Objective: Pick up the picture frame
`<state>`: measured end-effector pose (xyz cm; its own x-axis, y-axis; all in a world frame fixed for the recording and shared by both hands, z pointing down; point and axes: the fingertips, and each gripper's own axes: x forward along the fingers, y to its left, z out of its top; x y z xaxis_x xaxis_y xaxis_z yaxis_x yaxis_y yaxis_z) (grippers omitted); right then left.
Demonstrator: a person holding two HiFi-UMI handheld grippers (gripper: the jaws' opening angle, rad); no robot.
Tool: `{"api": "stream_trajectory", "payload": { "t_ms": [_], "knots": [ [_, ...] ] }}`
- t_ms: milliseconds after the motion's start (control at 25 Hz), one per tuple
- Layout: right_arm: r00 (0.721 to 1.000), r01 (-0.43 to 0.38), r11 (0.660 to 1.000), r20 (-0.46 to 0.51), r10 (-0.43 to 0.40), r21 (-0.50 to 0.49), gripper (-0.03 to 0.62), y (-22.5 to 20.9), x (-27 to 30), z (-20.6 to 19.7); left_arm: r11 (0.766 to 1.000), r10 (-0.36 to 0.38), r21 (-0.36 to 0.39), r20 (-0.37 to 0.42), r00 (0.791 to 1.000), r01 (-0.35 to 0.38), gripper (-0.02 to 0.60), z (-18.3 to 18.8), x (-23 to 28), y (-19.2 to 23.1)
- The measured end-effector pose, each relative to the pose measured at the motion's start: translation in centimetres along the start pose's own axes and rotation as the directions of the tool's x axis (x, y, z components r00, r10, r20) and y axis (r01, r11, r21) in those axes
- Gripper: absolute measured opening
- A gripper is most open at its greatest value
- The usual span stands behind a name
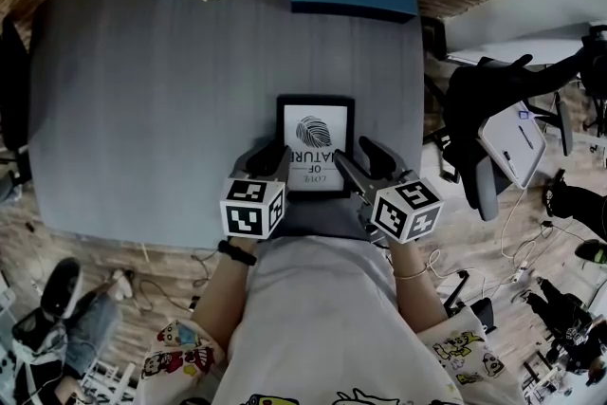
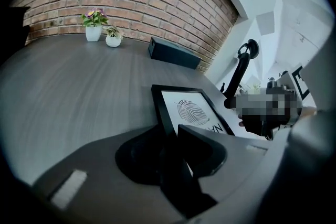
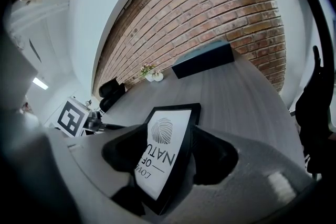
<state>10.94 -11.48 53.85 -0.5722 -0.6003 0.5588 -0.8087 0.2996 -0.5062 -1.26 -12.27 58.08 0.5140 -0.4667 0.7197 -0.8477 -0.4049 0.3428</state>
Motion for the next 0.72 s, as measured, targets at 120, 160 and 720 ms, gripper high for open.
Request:
{"api": "stream_trajectory", "payload": {
  "t_ms": [120, 160, 720],
  "knots": [
    [1.000, 0.000, 1.000, 0.000, 0.000, 0.003, 0.249, -0.1, 0.0, -0.1, 0.999, -0.013, -0.030, 0.014, 1.000, 0.014, 0.107, 0.0, 0.0, 0.1],
    [1.000, 0.000, 1.000, -0.001, 0.000, 0.003, 0.249, -0.2, 0.0, -0.1, 0.999, -0.014, -0.035, 0.016, 1.000, 0.015, 0.107, 0.0, 0.0, 0.1],
    [0.993, -0.070, 0.983, -0.082, 0.084, 0.170, 0.227, -0.5, 0.9, -1.4, 0.991, -0.031, -0.130, 0.013, 0.999, 0.033, 0.097, 0.1, 0.0, 0.5]
  ]
}}
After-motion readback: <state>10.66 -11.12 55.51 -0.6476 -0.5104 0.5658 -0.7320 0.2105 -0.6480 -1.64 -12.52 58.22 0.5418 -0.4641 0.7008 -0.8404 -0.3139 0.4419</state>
